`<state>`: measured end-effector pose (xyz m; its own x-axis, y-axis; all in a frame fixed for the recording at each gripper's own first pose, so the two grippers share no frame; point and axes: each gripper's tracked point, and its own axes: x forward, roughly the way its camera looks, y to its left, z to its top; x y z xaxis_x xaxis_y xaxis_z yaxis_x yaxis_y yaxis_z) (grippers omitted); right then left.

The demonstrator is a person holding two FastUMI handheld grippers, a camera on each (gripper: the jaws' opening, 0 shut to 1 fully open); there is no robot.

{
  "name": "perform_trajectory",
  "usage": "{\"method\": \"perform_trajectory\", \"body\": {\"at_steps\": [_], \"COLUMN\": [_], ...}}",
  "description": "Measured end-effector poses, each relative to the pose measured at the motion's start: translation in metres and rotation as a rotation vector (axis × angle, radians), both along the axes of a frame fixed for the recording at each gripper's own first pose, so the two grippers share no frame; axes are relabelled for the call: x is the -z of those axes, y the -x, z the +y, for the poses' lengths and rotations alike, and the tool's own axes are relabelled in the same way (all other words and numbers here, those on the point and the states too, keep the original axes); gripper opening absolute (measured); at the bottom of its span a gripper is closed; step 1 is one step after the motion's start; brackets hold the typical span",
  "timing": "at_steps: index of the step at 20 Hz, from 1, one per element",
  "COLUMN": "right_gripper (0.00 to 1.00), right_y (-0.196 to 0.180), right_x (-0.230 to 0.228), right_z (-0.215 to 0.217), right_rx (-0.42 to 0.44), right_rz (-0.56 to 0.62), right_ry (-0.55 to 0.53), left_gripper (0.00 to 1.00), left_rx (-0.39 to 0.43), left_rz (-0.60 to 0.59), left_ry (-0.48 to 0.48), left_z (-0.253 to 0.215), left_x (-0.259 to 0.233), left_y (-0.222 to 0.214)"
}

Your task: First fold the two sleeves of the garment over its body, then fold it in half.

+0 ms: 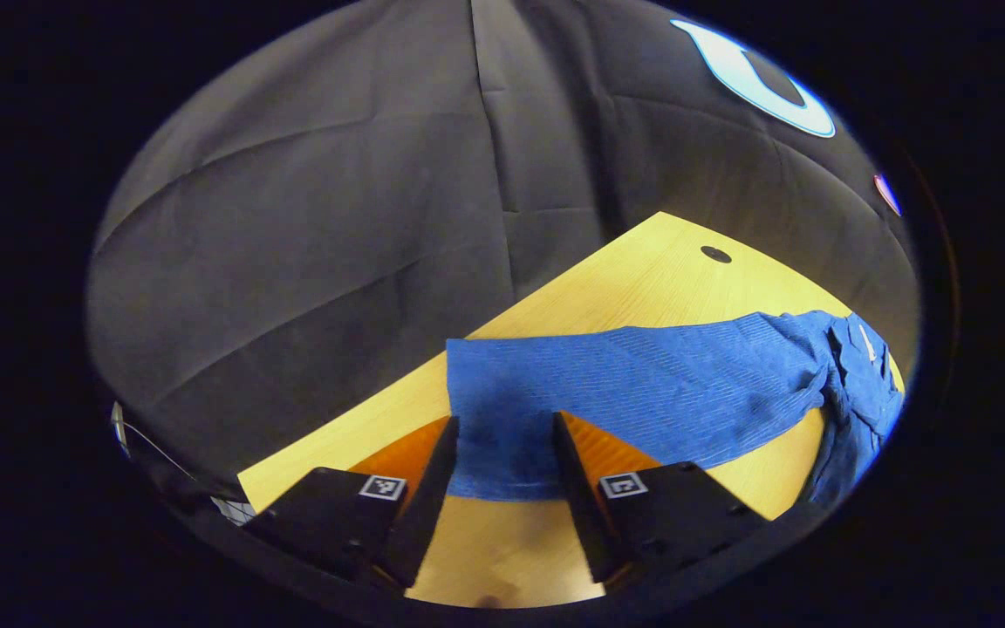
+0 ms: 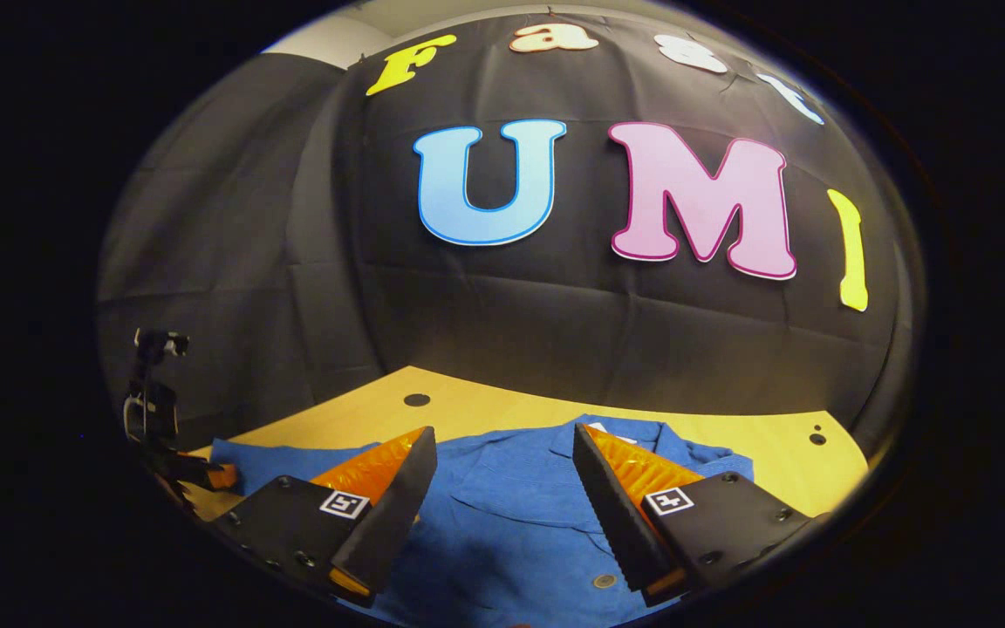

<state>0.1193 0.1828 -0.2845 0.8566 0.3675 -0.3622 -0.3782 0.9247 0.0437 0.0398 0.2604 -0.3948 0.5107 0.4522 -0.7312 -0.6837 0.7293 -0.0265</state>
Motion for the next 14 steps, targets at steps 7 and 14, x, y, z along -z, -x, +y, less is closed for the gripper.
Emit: {"method": "perform_trajectory", "body": {"at_steps": [7, 14], "right_gripper": [0.99, 0.99], "right_y": [0.009, 0.001], "right_x": [0.004, 0.008], "right_z": [-0.032, -0.082], "right_rx": [0.000, 0.072], "right_rz": [0.001, 0.012], "right_ry": [0.002, 0.008], "left_gripper": [0.04, 0.00], "left_rx": [-0.026, -0.028], "left_rz": [-0.086, -0.123], "left_ry": [0.027, 0.058], "left_z": [-0.006, -0.008], "left_x": [0.001, -0.027], "left_y": [-0.023, -0.034]}}
